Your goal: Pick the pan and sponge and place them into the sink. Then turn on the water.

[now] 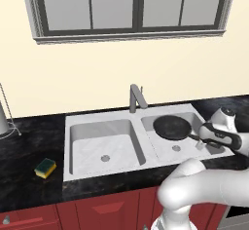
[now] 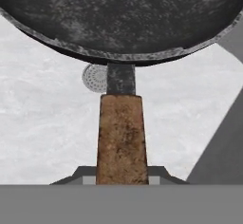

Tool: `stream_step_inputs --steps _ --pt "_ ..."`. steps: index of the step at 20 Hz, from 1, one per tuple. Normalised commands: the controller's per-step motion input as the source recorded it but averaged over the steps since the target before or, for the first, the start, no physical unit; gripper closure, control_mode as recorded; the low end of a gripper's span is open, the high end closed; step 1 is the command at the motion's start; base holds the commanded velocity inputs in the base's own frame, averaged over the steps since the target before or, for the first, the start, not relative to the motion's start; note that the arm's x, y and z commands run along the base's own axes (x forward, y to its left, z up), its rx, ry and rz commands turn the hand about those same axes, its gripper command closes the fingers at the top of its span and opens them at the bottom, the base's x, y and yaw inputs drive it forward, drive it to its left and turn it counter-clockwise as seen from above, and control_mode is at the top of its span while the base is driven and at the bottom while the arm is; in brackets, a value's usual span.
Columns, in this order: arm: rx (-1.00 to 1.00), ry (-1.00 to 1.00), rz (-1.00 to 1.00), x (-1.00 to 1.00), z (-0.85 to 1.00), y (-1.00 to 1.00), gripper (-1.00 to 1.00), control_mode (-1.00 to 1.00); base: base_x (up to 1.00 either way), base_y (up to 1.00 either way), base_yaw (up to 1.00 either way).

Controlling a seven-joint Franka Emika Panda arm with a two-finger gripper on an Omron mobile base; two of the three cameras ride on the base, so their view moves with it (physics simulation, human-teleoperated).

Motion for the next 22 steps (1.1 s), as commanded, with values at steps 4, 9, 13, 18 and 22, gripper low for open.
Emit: stream_step_inputs --steps 4,9,13,18,22 --pt "0.00 0.04 0.05 0.41 -0.12 0.15 1.00 -1.00 0.00 0.00 0.00" --pt "0.00 0.04 0.05 0.36 -0.27 0.10 1.00 -1.00 0.00 0.00 0.00" --pt "0.00 0.02 0.05 0.30 -0.31 0.08 1.00 -1.00 0.00 0.00 0.00" --pt "0.00 0.03 0.05 0.33 -0.29 0.08 1.00 -1.00 0.00 0.00 0.00" --pt "0.00 0.03 0.04 0.33 -0.22 0.12 -1.00 -1.00 0.00 0.00 0.00"
